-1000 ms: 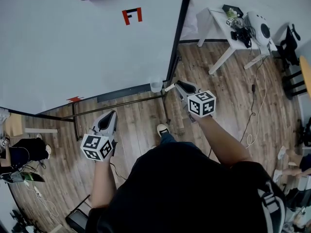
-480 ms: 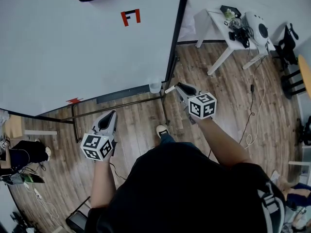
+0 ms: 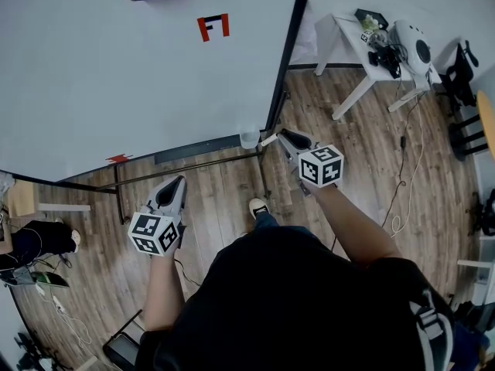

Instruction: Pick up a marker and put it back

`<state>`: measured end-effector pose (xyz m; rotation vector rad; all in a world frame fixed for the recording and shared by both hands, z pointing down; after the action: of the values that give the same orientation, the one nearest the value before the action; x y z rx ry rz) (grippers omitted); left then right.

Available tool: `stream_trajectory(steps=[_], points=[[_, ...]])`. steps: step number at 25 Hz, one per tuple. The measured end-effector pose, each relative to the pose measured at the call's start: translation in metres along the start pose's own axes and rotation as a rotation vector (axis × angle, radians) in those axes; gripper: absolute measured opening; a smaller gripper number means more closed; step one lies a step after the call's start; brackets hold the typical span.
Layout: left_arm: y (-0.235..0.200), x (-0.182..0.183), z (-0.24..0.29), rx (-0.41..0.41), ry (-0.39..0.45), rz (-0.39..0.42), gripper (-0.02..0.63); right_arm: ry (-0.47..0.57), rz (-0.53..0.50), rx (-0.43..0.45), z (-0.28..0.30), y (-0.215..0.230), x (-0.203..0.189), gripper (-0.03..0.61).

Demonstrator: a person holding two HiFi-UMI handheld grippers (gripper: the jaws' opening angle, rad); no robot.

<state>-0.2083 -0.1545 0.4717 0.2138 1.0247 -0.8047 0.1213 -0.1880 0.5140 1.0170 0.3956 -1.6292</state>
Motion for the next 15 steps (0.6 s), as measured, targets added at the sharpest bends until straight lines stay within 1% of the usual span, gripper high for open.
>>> stream_trajectory(steps=[7,15], points=[[-0.009,0.0,0.008,0.018,-0.007,-0.02,0.014,-0.011,-0.008,0.022,0.022,0.007,0.01,0.061],[-0.026,0.0,0.014,0.039,-0.022,-0.052,0.014,-0.049,-0.023,0.05,0.056,0.008,0.016,0.061]])
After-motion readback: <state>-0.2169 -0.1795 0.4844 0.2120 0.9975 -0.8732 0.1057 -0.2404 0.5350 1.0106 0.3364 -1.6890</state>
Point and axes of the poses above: the fingertips, and each gripper's own axes: z forward along the fingers, y to its right, x out of its top, the point moved 4 cm from there along -z, backward along the fingers, and after that the axes turned 11 degrees about -y, right-handed, at the moved point
